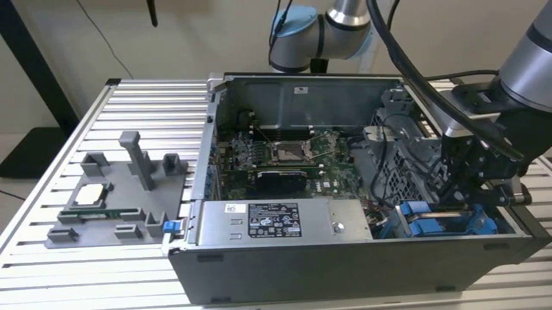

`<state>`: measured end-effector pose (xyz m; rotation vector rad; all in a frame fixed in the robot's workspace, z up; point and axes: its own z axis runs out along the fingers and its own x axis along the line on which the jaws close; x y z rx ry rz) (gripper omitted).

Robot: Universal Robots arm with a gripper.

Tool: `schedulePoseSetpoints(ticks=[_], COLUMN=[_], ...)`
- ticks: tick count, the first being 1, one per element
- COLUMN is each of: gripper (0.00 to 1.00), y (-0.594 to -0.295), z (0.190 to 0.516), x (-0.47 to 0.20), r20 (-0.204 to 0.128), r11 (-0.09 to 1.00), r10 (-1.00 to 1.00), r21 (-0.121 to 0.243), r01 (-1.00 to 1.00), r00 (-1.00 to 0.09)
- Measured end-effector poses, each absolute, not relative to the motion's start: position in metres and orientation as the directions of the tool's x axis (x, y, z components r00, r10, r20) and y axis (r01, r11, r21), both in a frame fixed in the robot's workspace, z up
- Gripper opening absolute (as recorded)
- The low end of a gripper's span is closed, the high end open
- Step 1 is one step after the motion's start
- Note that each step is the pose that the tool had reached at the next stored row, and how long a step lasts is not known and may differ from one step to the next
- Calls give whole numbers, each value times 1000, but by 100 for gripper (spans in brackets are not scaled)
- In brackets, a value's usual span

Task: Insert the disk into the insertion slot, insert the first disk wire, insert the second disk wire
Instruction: 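Insert the second disk wire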

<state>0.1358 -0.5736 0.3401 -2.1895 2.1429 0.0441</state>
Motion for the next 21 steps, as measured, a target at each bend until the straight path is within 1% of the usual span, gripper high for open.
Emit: schedulePoseSetpoints(ticks=[8, 9, 14, 21], gripper=[0, 100, 100, 100], y=[-574, -574, -574, -574], z=[336, 335, 337, 366], x=[136, 136, 136, 136], r20=[-75, -76, -76, -75], r11=[-20, -20, -20, -19], r10=[-997, -997, -997, -997], r21=[-35, -36, -35, -33], r01=[-999, -999, -999, -999], r00=[23, 23, 22, 22])
